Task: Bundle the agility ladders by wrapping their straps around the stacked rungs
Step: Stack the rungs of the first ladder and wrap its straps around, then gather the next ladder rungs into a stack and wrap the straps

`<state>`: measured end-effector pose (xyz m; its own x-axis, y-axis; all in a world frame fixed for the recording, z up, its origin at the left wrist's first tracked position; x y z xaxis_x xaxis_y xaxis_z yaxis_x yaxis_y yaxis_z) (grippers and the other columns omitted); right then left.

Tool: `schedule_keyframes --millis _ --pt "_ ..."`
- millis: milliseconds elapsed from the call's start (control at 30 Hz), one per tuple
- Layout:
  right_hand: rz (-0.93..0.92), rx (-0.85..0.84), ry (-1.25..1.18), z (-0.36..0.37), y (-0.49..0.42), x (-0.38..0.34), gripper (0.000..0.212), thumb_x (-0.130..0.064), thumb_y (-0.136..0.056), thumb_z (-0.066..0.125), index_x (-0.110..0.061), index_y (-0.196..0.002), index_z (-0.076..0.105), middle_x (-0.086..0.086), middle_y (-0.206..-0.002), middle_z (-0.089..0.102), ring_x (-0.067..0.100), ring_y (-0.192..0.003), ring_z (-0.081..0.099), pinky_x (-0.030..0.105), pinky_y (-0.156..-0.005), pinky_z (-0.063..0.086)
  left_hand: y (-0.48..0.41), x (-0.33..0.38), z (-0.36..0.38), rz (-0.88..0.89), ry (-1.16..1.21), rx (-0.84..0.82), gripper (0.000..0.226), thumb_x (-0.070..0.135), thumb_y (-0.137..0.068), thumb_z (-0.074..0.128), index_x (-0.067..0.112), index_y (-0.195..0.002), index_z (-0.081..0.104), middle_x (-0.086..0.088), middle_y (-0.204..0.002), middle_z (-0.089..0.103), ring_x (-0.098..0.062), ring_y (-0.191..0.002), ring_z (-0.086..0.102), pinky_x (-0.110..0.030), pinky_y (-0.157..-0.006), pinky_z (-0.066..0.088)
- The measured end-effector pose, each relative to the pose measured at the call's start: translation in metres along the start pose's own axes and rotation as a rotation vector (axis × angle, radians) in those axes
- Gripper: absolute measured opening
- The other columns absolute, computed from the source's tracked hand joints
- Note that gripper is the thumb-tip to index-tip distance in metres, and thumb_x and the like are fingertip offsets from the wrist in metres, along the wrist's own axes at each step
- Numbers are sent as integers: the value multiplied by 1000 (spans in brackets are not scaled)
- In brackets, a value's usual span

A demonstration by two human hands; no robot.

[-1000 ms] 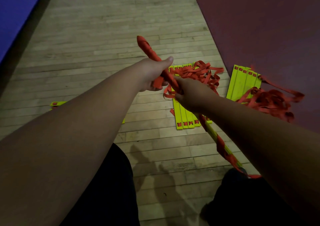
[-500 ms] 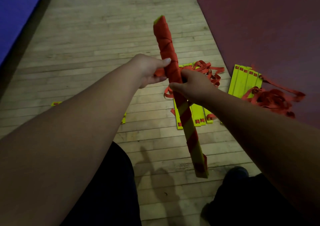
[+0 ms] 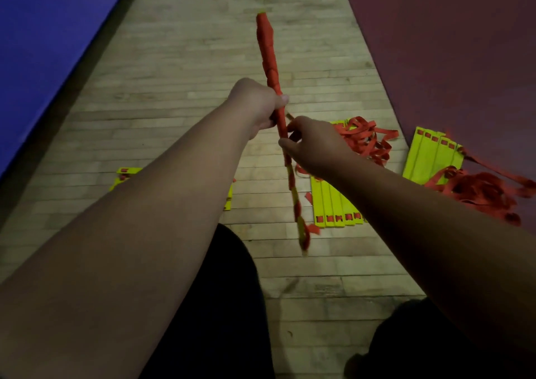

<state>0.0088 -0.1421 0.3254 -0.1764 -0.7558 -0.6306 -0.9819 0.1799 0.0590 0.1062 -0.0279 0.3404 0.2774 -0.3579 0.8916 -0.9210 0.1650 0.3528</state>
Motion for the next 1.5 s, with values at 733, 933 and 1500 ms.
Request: schedule_keyframes --millis 733,933,1500 --pt "529 -747 -834 350 -40 -110 38 -53 -110 50 -20 -110 68 12 -96 76 30 -86 75 46 -93 57 -8 -284 -234 -135 -752 44 27 30 -93 80 14 -115 81 -12 -107 77 -30 -106 72 -35 -79 50" --pt "677 -818 -773 454 8 -89 43 -48 -114 45 -12 -116 68 16 -104 76 37 -97 77 50 -93 61 12 -407 -250 -306 -681 15 28 27 -94 81 12 -118 79 -13 -110 78 -32 -105 72 -36 -84 53" --pt "970 -812 -593 503 43 9 38 -30 -102 58 -4 -130 63 25 -131 68 42 -117 69 49 -98 55 25 -531 -147 -467 -561 -113 36 34 -95 75 8 -120 68 -17 -117 64 -40 -106 68 -41 -86 57"
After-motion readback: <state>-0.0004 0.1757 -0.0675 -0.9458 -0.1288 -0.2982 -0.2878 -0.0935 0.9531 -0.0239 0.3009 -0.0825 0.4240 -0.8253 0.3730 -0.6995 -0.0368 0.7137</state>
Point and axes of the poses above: each hand's wrist, its own y-axis away from the middle knuckle, its own z-axis out of the palm, x = y × z, the point moved 9 cm from there along -y, towards the middle knuckle
